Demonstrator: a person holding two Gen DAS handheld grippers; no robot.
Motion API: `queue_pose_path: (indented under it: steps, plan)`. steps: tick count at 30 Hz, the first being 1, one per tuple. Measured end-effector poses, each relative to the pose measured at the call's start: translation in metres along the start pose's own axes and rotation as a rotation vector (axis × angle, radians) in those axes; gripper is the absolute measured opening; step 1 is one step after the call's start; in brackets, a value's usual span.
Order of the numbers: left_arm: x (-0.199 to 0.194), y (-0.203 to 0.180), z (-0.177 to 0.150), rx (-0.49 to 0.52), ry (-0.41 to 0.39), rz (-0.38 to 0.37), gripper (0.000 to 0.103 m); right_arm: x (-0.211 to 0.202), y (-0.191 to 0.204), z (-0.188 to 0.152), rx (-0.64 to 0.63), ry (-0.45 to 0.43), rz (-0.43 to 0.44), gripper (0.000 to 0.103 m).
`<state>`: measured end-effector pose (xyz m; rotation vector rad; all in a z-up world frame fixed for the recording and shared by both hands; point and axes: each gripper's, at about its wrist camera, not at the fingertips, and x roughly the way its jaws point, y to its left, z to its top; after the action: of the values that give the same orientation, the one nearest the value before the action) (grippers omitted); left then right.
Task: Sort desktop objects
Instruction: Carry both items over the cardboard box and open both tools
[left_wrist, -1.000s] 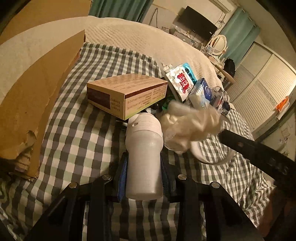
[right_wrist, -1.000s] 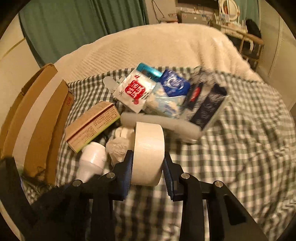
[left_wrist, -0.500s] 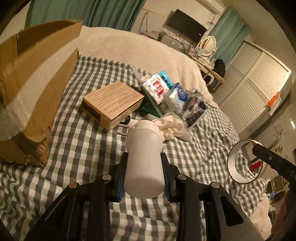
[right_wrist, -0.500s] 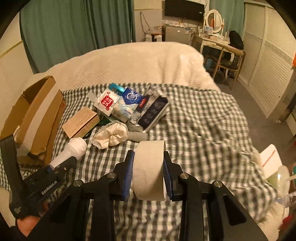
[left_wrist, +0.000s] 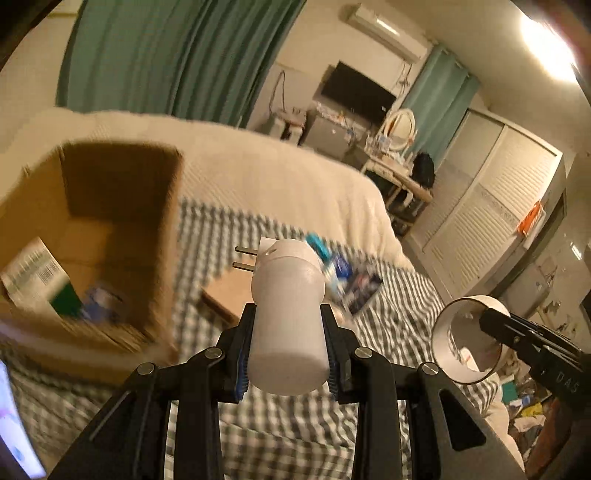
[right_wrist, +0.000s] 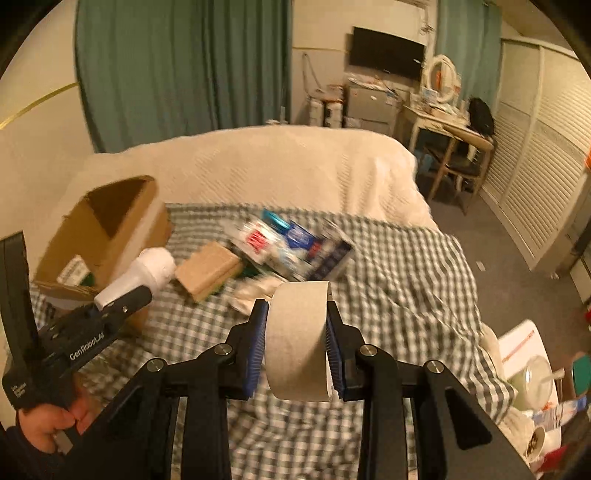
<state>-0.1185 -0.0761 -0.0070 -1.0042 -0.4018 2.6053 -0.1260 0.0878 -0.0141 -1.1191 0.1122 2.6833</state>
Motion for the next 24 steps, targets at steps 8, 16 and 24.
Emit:
queue_pose_path:
  steps: [8, 16, 24]
  plan:
    - [-0.034, 0.066, 0.055, 0.005, -0.093, 0.124, 0.032, -0.003, 0.101, 0.057, -0.085, -0.056, 0.2, 0.029]
    - [-0.03, 0.14, 0.069, -0.008, -0.095, 0.254, 0.032, 0.039, 0.205, 0.094, -0.147, -0.034, 0.36, 0.029]
    - [-0.003, 0.174, 0.051, -0.028, -0.023, 0.301, 0.033, 0.1, 0.249, 0.089, -0.135, 0.053, 0.399, 0.029]
